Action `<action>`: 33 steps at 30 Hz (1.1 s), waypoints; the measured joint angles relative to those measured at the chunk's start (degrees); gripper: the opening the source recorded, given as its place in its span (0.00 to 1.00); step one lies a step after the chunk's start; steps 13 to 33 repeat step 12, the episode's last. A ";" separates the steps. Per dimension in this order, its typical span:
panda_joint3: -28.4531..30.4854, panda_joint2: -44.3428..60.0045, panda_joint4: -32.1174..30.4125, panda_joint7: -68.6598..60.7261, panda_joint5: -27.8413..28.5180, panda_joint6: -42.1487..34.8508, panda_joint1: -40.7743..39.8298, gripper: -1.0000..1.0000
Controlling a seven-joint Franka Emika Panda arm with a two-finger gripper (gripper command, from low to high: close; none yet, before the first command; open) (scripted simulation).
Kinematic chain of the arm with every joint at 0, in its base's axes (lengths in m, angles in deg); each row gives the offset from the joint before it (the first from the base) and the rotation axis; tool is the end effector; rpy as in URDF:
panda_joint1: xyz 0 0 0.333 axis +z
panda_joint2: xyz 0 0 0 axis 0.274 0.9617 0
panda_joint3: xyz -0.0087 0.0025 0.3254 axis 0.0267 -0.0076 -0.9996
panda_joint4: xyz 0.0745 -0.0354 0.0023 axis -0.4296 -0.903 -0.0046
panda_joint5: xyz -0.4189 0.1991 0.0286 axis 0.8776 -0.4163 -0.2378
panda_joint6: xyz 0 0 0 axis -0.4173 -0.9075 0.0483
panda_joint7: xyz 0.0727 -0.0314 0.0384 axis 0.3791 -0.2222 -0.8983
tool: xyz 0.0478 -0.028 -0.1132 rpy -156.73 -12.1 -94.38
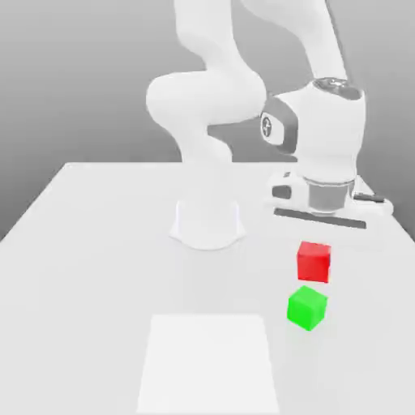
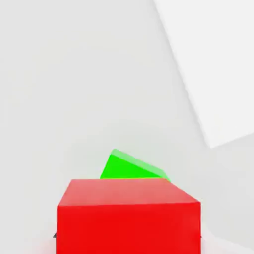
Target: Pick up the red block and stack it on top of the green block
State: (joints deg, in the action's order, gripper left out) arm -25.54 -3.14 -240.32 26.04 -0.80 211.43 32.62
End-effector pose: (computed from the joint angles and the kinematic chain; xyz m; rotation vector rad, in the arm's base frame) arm 0.3161 0.1937 0.1322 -2.6500 1.6854 -0.0020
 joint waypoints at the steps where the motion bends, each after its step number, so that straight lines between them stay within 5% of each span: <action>1: 0.17 2.10 0.07 1.21 1.70 1.98 -0.43 0.00; 2: 0.69 4.23 0.15 2.65 3.76 3.96 -0.27 0.00; 3: 1.39 6.12 0.23 4.11 5.83 5.71 -0.12 1.00; 33: 1.25 3.35 0.11 2.09 2.93 3.06 0.82 1.00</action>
